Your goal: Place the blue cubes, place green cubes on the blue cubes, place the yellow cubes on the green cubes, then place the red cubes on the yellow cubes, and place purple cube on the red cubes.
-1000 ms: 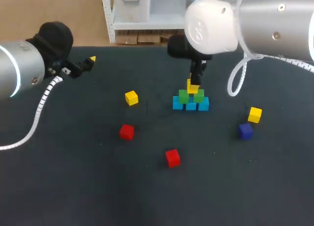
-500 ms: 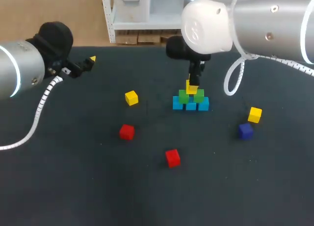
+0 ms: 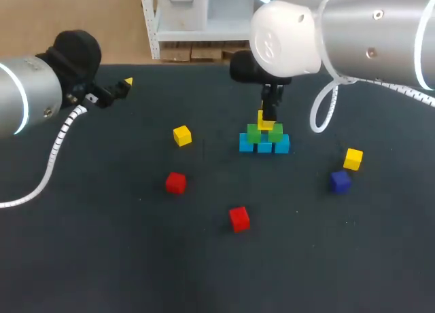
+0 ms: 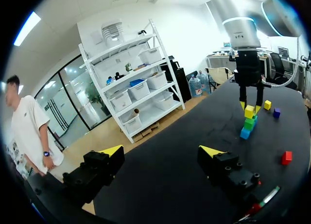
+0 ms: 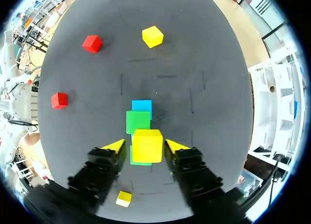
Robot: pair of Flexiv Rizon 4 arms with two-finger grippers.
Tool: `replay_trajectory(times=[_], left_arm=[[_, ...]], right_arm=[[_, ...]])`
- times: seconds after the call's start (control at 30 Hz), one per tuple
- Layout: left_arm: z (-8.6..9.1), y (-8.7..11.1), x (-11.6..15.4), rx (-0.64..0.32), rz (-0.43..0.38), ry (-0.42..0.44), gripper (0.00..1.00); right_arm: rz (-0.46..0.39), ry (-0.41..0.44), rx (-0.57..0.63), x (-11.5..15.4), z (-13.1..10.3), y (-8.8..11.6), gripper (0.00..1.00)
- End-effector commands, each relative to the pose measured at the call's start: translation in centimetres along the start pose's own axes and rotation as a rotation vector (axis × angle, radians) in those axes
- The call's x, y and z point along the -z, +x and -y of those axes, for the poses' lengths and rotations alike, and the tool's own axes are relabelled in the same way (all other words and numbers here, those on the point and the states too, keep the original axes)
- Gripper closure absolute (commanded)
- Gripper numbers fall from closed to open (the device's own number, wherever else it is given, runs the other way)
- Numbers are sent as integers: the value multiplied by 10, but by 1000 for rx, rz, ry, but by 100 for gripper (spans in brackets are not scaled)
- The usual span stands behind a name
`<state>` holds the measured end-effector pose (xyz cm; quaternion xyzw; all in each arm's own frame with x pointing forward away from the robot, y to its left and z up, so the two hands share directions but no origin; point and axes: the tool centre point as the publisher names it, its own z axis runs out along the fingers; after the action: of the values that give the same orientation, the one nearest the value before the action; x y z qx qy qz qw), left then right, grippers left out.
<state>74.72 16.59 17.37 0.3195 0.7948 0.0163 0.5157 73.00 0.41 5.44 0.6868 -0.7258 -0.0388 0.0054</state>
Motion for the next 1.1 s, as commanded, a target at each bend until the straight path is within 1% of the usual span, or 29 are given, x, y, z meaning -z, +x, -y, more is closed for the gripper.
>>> replay_trajectory(times=[0.03,0.57,0.97,1.0,1.03,1.1], left_arm=[[1,0,0,0,1,-4,0],[1,0,0,0,1,-4,0],[1,0,0,0,1,-4,0],[1,0,0,0,1,-4,0],[1,0,0,0,1,-4,0],[1,0,0,0,1,-4,0]], right_arm=[[3,5,0,0,-2,2,0],[10,21,10,1,0,2,0],[15,23,23,1,0,0,31],[16,23,23,1,0,0,35],[16,23,24,1,0,0,42],[17,23,25,1,0,0,48]])
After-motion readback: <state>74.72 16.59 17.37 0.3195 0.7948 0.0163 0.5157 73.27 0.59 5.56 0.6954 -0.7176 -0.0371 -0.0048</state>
